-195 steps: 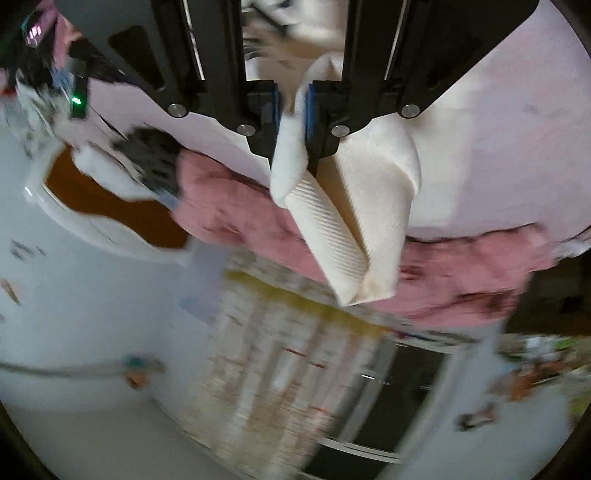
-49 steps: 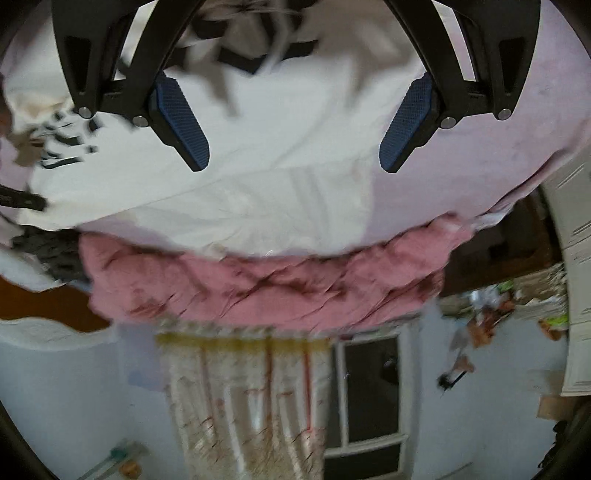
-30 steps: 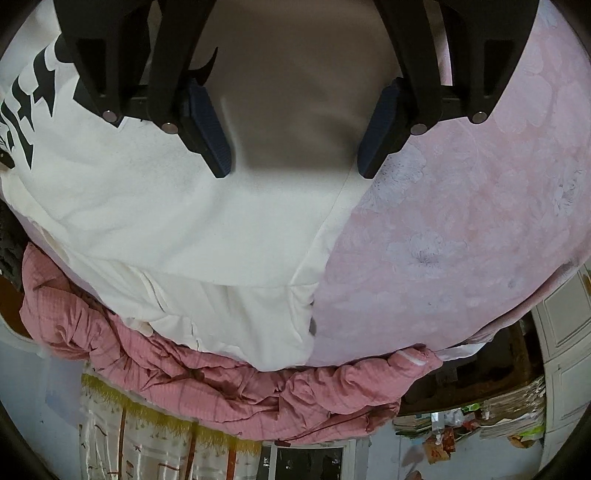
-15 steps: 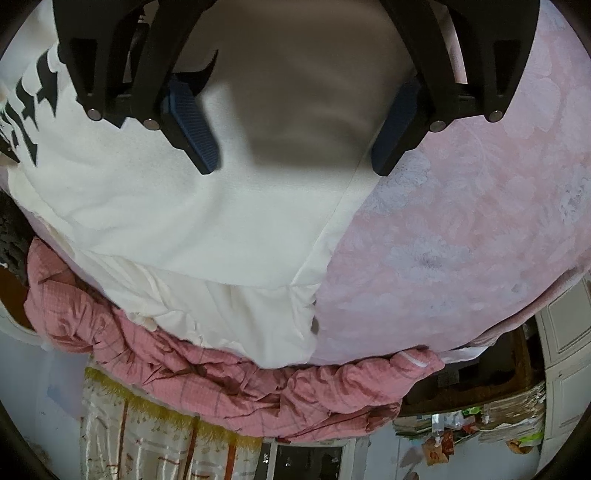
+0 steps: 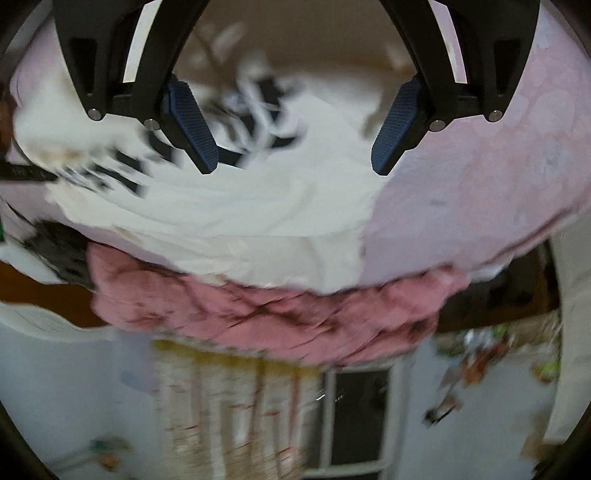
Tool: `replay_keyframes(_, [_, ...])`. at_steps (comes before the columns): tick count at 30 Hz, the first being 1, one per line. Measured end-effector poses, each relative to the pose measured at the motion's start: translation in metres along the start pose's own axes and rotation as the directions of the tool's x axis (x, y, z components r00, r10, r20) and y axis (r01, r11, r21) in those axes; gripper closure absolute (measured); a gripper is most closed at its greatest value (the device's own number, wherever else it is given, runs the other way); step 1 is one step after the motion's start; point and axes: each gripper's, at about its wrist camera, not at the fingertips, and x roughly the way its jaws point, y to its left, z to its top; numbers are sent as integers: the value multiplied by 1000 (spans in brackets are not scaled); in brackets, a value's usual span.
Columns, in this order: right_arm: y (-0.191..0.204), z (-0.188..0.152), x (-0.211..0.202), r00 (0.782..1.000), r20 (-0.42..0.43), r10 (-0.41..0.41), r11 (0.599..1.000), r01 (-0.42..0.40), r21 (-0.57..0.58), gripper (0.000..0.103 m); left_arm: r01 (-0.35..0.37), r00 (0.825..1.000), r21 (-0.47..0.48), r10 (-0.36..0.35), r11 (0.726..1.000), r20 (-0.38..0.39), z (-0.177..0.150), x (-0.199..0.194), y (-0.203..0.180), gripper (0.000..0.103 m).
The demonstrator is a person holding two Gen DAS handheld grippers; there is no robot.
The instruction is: Fold large clothes
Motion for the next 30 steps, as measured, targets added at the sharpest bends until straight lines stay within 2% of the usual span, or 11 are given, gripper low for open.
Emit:
replay_keyframes(3, [10,-26,-32,994,105,4,999,1,-46,47,79,996,-11,-79,997,44,-11,-28,-17,19])
replay_keyframes(4, [14,-35,-42,990,139,14,999,-7,-50,44,101,993,-24,-99,995,58,-14,-36,-22,19])
replay_keyframes(7, [28,-61,-72,967,240,89,996,-81,-41,42,100,991,-19,-98,995,95,-22,-58,-37,19])
replay_keyframes(9, [38,-75,-89,953,265,147,989,-136,-58,41,104,991,-26,-101,994,83,-29,-67,-45,19])
replay_keyframes(10, [41,-82,-96,944,274,186,983,-177,-56,40,133,989,-48,-130,990,67,-32,-71,-46,19])
replay_keyframes(15, [57,-111,-116,905,255,339,939,-341,-39,34,202,977,-173,-210,964,-26,-58,-79,-55,19])
replay_keyframes(17, [64,-121,-118,899,223,378,925,-379,-39,28,219,970,-209,-236,953,-61,-68,-78,-60,19])
replay_keyframes(22, [71,-130,-99,899,132,417,906,-423,14,27,230,946,-322,-289,918,-148,-91,-60,-64,20])
replay_keyframes(25, [65,-125,-79,890,103,445,886,-454,99,27,222,953,-380,-281,898,-108,-90,-57,-59,20])
replay_keyframes(28, [64,-118,-70,884,120,452,875,-465,132,24,236,949,-487,-307,841,-71,-89,-49,-48,20])
replay_keyframes(30, [64,-112,-63,880,129,456,868,-472,155,22,243,948,-529,-314,813,-47,-86,-40,-42,20])
